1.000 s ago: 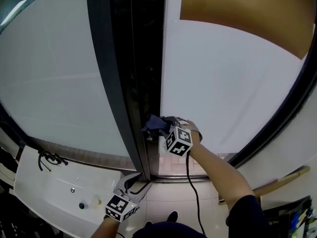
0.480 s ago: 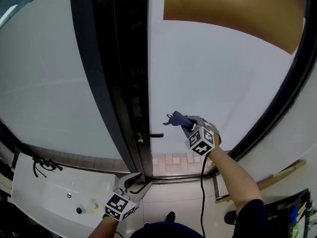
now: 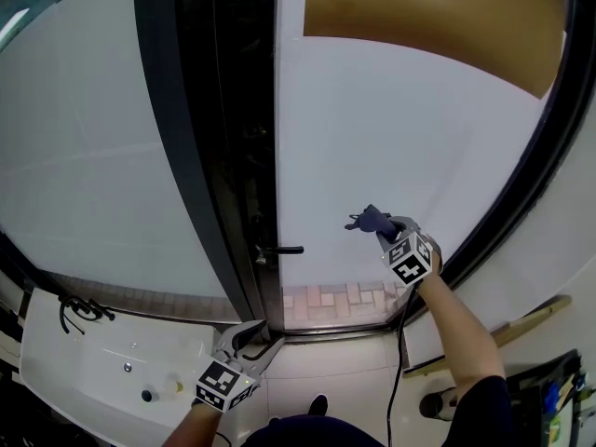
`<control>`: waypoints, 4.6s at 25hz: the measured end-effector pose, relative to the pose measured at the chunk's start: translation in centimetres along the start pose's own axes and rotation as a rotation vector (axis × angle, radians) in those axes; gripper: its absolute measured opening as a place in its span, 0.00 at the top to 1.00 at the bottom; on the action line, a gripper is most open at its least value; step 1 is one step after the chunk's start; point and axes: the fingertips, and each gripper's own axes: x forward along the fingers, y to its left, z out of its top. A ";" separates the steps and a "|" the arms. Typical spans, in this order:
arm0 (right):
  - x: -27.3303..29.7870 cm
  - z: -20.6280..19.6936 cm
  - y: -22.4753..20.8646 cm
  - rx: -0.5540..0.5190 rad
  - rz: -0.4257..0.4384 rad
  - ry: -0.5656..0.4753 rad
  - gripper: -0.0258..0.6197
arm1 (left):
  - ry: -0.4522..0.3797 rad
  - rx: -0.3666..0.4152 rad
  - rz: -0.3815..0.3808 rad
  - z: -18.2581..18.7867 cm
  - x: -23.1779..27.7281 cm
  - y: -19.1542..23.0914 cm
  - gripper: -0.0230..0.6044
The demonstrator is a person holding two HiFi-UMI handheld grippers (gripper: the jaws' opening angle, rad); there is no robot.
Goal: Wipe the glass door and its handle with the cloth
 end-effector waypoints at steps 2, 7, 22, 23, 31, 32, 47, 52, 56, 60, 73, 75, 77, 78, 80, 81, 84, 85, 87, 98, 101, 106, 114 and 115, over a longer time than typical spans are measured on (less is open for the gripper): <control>-0.8 2.5 1.9 -0.001 0.053 -0.053 0.79 | -0.007 0.000 0.007 0.0 -0.3 0.0 0.70; -0.9 11.8 8.1 -0.141 0.167 -0.187 0.79 | -0.013 -0.006 0.027 0.0 -1.3 0.3 0.70; 5.5 18.1 16.6 -0.225 0.284 -0.153 0.79 | -0.006 -0.003 0.107 -0.6 -4.2 1.5 0.69; 5.5 17.7 16.3 -0.222 0.278 -0.146 0.79 | -0.006 -0.004 0.107 -0.7 -4.2 1.5 0.69; 5.5 11.1 11.8 -0.166 0.222 -0.042 0.79 | -0.015 0.012 0.078 0.1 -3.1 0.8 0.69; 5.4 10.0 11.1 -0.156 0.212 -0.029 0.79 | -0.014 0.014 0.073 0.1 -3.0 0.7 0.69; 2.0 -4.5 0.8 0.035 0.038 0.180 0.79 | -0.003 0.032 0.026 0.4 -1.9 -1.1 0.69; 0.8 -5.7 -0.4 0.057 0.005 0.188 0.79 | -0.006 0.033 0.026 0.3 -2.3 -1.3 0.69; -0.8 0.6 3.1 -0.002 0.066 0.030 0.79 | -0.002 0.031 0.034 -0.1 -2.8 -1.0 0.69; -2.3 10.8 7.5 0.026 0.183 -0.166 0.79 | 0.002 0.026 0.049 -0.1 -3.4 -0.5 0.69; 1.2 22.3 19.3 -0.049 0.374 -0.236 0.79 | 0.000 0.001 0.114 -1.0 -6.5 0.0 0.69; 1.9 22.5 20.3 -0.066 0.381 -0.226 0.79 | 0.005 -0.007 0.121 -1.3 -6.8 0.1 0.69; 2.3 22.5 21.4 -0.119 0.376 -0.217 0.79 | 0.009 -0.011 0.126 -1.5 -7.1 0.2 0.69; 2.5 22.4 21.9 -0.157 0.366 -0.210 0.79 | 0.009 -0.013 0.127 -1.6 -7.1 0.2 0.69; 2.7 22.0 22.4 -0.229 0.340 -0.196 0.79 | 0.007 -0.016 0.127 -1.6 -7.1 0.2 0.69; 2.7 21.8 22.6 -0.254 0.332 -0.192 0.79 | 0.006 -0.017 0.125 -1.6 -7.0 0.2 0.69; 2.3 20.8 22.8 -0.298 0.326 -0.182 0.79 | 0.007 -0.013 0.116 -1.5 -6.7 0.1 0.69; 2.2 20.3 22.7 -0.304 0.326 -0.178 0.79 | 0.007 -0.012 0.113 -1.5 -6.6 0.1 0.69; 1.9 19.1 22.3 -0.306 0.322 -0.170 0.79 | 0.006 -0.010 0.106 -1.5 -6.5 0.0 0.69; 1.4 12.4 17.5 -0.258 0.257 -0.074 0.79 | 0.000 0.009 0.064 -0.9 -5.3 -0.4 0.69; 1.3 11.1 16.3 -0.228 0.240 -0.048 0.79 | 0.000 0.009 0.059 -0.9 -5.2 -0.4 0.69; -0.6 13.9 16.6 -0.259 0.213 -0.144 0.79 | -0.001 0.006 0.065 -1.0 -5.6 -0.2 0.69; 0.2 21.0 23.6 -0.472 0.233 -0.248 0.79 | -0.004 -0.005 0.087 -1.3 -6.2 0.0 0.69; 0.7 21.1 24.2 -0.489 0.240 -0.240 0.79 | -0.005 -0.007 0.092 -1.3 -6.4 0.0 0.69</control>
